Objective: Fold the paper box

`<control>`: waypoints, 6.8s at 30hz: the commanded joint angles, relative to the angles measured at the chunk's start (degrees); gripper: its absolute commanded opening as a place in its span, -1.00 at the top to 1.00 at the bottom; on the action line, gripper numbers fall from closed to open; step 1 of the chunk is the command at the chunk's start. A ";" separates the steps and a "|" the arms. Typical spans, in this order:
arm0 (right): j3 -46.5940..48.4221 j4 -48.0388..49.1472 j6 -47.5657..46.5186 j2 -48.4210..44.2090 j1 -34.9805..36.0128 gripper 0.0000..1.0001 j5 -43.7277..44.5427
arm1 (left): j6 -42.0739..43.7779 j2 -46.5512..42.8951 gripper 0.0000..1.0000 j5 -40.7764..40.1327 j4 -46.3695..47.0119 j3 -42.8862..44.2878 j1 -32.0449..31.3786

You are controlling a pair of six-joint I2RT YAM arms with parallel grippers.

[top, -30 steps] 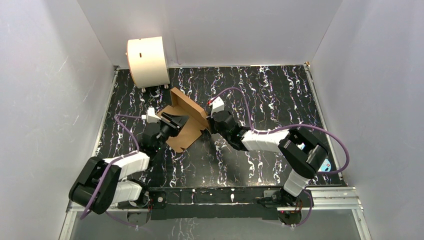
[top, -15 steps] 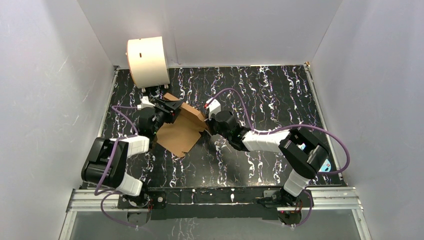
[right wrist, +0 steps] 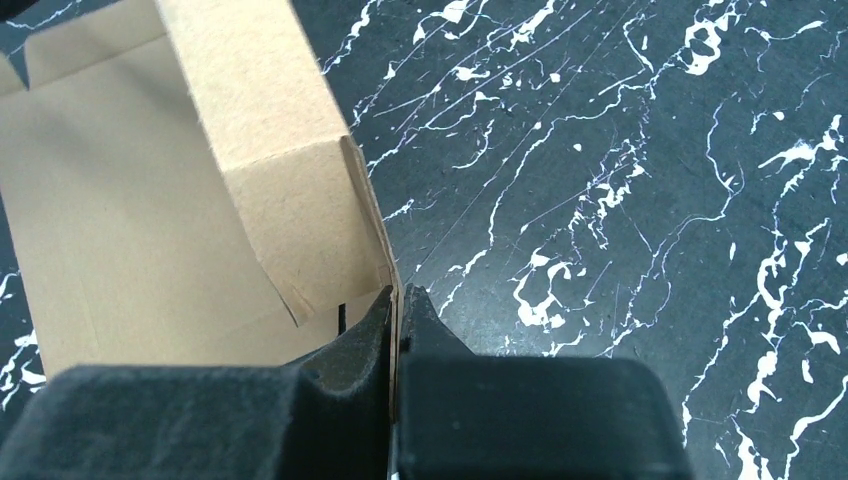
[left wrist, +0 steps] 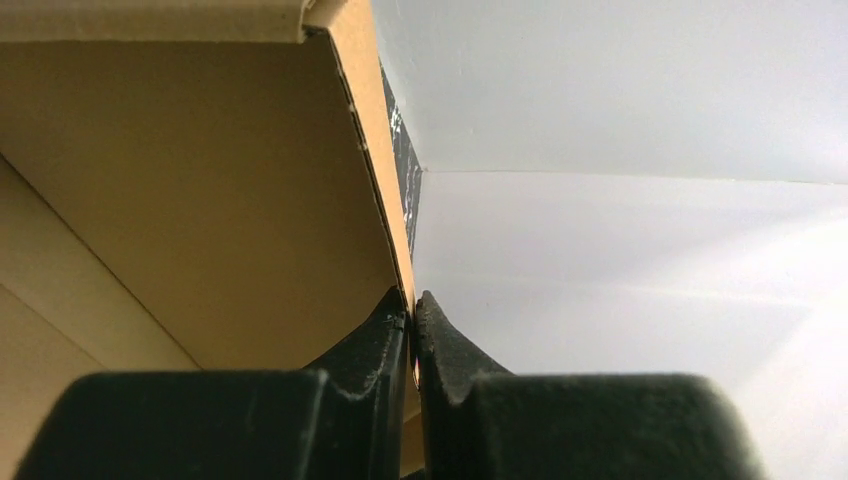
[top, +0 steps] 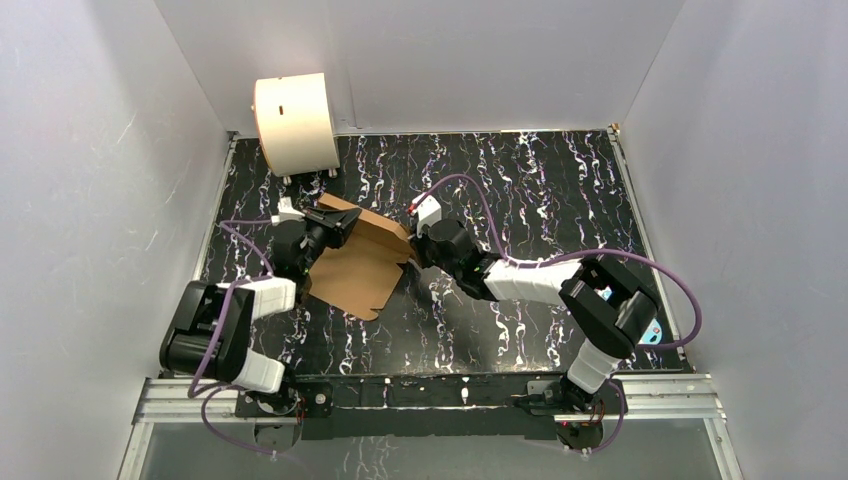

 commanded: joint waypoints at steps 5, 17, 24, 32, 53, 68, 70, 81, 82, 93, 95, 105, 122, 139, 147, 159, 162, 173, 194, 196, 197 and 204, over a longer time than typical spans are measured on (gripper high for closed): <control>7.66 -6.66 5.65 -2.21 -0.20 1.00 5.99 | -3.49 -9.28 0.97 -3.63 3.37 -6.92 -1.99; 12.53 -15.49 15.32 -0.65 -0.15 0.95 9.19 | -3.52 -12.21 1.00 -16.64 4.88 -11.91 -11.56; 12.19 -13.91 17.61 1.54 -0.15 0.88 8.13 | -4.82 -10.09 1.00 -18.59 8.96 -14.63 -14.26; 10.05 -10.43 18.61 1.19 -0.15 0.78 3.93 | -4.33 -11.00 1.00 -19.57 9.83 -16.79 -14.73; -2.66 -0.38 10.00 -8.85 -4.84 0.39 -17.22 | -1.16 -12.99 1.00 -24.83 9.70 -19.59 -14.74; -2.84 7.75 11.03 -4.45 -7.78 0.19 -33.59 | -0.45 -13.02 1.00 -23.76 9.66 -18.92 -14.73; -4.24 10.25 11.97 -4.41 -8.72 0.13 -35.62 | 0.38 -12.71 1.00 -23.44 9.61 -19.11 -14.74; -6.11 13.69 6.33 -5.37 -11.71 -0.36 -46.13 | 3.63 -15.65 1.00 -23.46 6.35 -21.02 -14.73; -6.15 13.76 5.83 -5.56 -11.95 -0.40 -47.01 | 3.65 -15.73 1.00 -23.39 5.98 -20.91 -14.73; -7.70 8.74 -1.63 -11.63 -17.36 -0.48 -49.36 | 4.56 -16.37 1.00 -23.28 4.35 -20.11 -14.73; -9.22 9.52 -1.48 -13.30 -19.09 -0.47 -48.28 | 4.55 -16.33 1.00 -23.28 4.15 -20.00 -14.73; -9.21 10.38 -2.56 -7.05 -19.81 -0.14 -46.18 | 4.54 -16.24 1.00 -22.93 3.60 -19.47 -14.74; -5.83 21.03 -2.30 2.98 -12.71 -0.32 -40.87 | 3.72 -15.80 1.00 -21.84 3.16 -19.03 -14.82; -5.61 25.83 -3.50 4.41 -9.82 -0.13 -31.18 | 3.44 -15.38 1.00 -21.56 3.06 -18.69 -16.12; -5.37 26.85 -6.61 4.86 -7.40 0.05 -23.99 | 3.05 -15.16 1.00 -21.85 3.15 -18.32 -17.90; -5.38 26.59 -9.20 4.47 -5.56 0.40 -12.15 | 2.46 -16.68 1.00 -22.40 3.08 -18.68 -19.67; -4.87 25.30 -9.73 4.55 -5.20 0.50 -9.80 | 1.90 -16.51 1.00 -22.14 3.09 -18.68 -20.23; -1.77 19.19 -12.11 5.17 -3.37 0.64 3.48 | 1.55 -18.80 1.00 -22.58 2.99 -18.78 -21.70; 1.41 9.63 -14.83 3.75 -4.03 0.90 0.91 | 8.88 -37.00 0.38 -22.09 -22.49 -14.93 -23.16; 1.70 8.20 -15.30 3.54 -4.26 0.90 -1.08 | 12.66 -41.88 0.28 -22.48 -31.43 -11.93 -23.12; 1.83 7.54 -15.63 3.44 -4.32 0.90 -2.38 | 14.39 -44.12 0.23 -22.95 -36.29 -10.10 -23.10; 1.73 4.81 -17.20 2.64 -4.80 0.90 -9.90 | 31.62 -46.51 -0.10 -29.39 -60.39 6.60 -22.99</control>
